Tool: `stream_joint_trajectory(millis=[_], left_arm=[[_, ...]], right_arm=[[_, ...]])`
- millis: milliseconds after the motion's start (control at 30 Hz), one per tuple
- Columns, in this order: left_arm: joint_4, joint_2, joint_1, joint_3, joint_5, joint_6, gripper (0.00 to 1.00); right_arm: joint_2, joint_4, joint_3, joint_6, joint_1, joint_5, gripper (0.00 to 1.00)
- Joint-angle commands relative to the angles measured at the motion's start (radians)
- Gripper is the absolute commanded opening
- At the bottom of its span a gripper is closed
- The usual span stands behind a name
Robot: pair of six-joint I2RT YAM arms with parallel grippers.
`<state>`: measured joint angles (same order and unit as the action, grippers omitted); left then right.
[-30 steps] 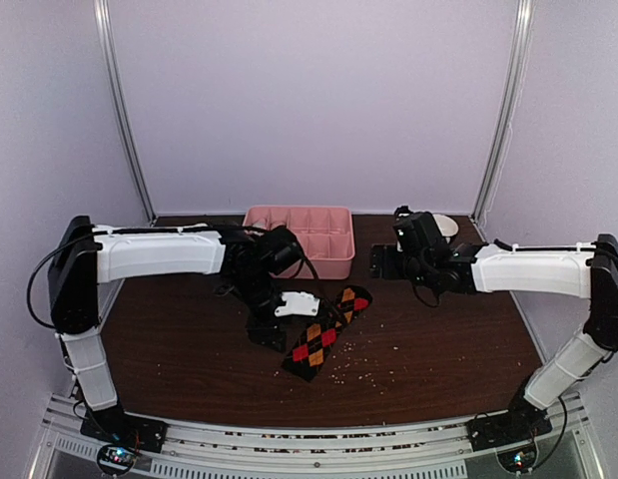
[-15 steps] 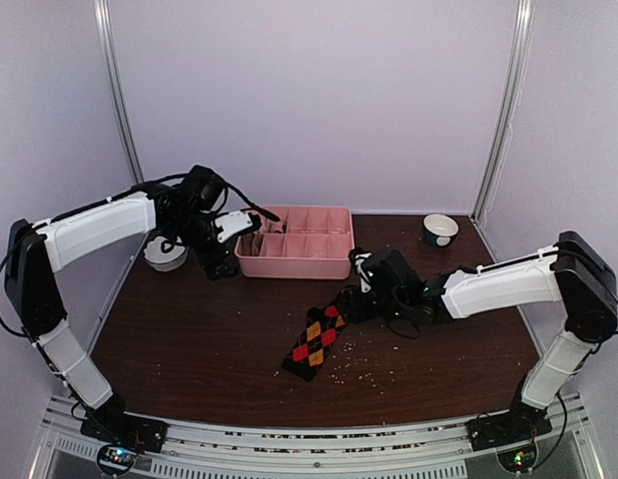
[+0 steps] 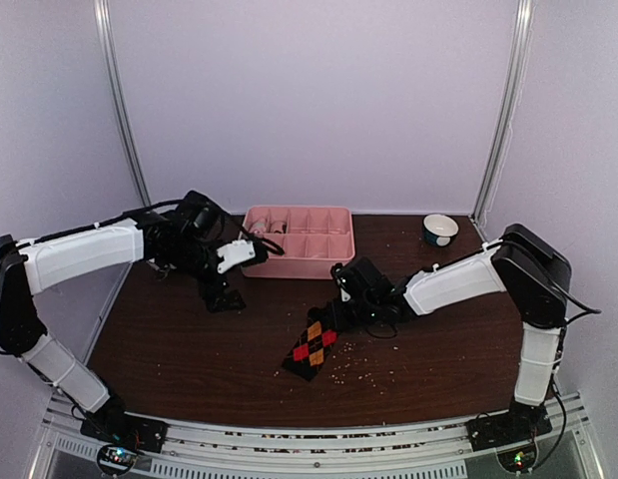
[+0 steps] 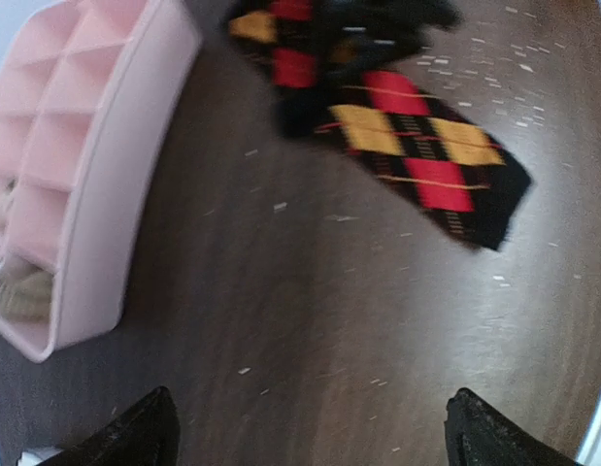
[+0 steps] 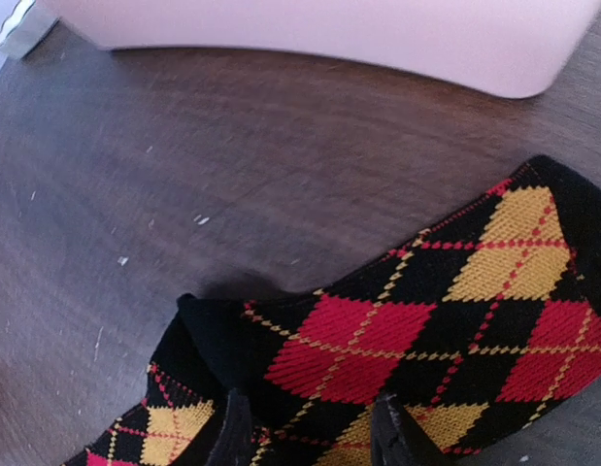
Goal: Roll the socks
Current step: Move the sock to the center of the board, then roll the sock at the center of the board.
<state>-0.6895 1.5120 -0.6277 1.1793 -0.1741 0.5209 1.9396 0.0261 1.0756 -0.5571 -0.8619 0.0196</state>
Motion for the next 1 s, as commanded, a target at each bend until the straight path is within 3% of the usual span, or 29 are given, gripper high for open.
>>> stream_joint_trajectory(millis=[0, 167, 333, 467, 733, 967], left_arm=[[-0.023, 0.036, -0.142, -0.046, -0.173, 0.157, 0.96], [0.04, 0.146, -0.281, -0.036, -0.175, 0.217, 0.74], [0.091, 0.243, -0.323, 0.009, -0.17, 0.243, 0.65], [0.121, 0.279, -0.347, 0.019, -0.136, 0.284, 0.57], [0.161, 0.326, -0.363, 0.023, -0.086, 0.336, 0.41], [0.17, 0.37, -0.367, 0.031, -0.048, 0.352, 0.36]], right_arm=[[0.007, -0.013, -0.017, -0.028, 0.04, -0.005, 0.42], [-0.021, -0.024, -0.018, 0.021, 0.044, -0.013, 0.41], [-0.143, 0.026, -0.069, 0.082, 0.02, -0.003, 0.61], [-0.232, 0.048, -0.132, 0.119, -0.004, -0.013, 0.69], [-0.311, 0.12, -0.282, 0.106, -0.019, 0.019, 0.68], [-0.402, 0.193, -0.392, 0.103, -0.028, 0.001, 0.69]])
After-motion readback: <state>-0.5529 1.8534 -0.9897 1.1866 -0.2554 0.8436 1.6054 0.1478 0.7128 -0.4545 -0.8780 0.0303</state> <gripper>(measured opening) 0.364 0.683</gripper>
